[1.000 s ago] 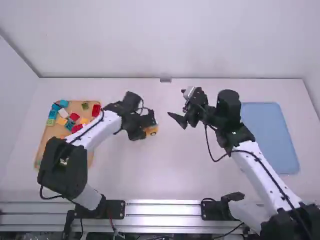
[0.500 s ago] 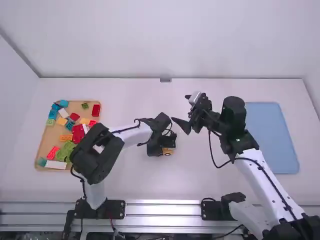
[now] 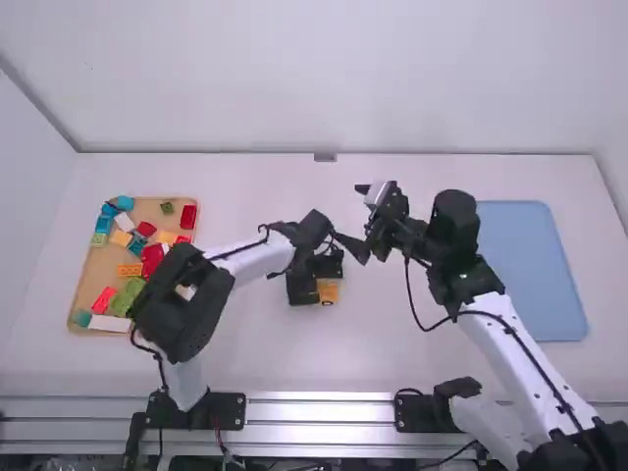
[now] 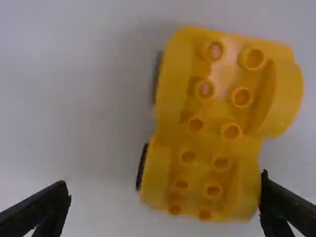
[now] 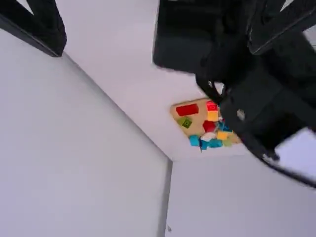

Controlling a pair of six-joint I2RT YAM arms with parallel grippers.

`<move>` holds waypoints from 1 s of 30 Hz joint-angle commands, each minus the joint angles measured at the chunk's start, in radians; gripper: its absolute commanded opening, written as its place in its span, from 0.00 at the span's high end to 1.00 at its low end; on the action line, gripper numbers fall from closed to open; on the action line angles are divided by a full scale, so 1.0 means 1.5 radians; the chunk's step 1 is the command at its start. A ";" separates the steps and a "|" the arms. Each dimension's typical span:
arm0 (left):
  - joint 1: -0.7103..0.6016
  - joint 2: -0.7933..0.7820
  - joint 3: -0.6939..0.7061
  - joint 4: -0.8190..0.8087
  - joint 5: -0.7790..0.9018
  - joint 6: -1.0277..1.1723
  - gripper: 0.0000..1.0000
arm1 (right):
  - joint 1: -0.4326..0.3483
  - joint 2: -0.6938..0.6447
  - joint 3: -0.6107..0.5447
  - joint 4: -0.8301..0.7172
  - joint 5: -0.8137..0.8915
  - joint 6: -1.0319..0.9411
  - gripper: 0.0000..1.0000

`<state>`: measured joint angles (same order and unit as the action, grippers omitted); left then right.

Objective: Assemble lego blocks to make yellow taxi

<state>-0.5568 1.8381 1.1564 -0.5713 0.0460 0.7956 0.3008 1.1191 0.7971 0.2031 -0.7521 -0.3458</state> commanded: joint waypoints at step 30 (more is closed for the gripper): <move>0.546 -0.417 -0.001 -0.070 -0.264 -0.688 0.01 | 0.181 0.440 0.495 -0.300 -0.052 -0.158 0.02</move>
<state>0.2581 1.2152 1.1599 -0.6754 -0.3019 -0.1574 0.5690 1.7691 1.5055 -0.2523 -0.8143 -0.5682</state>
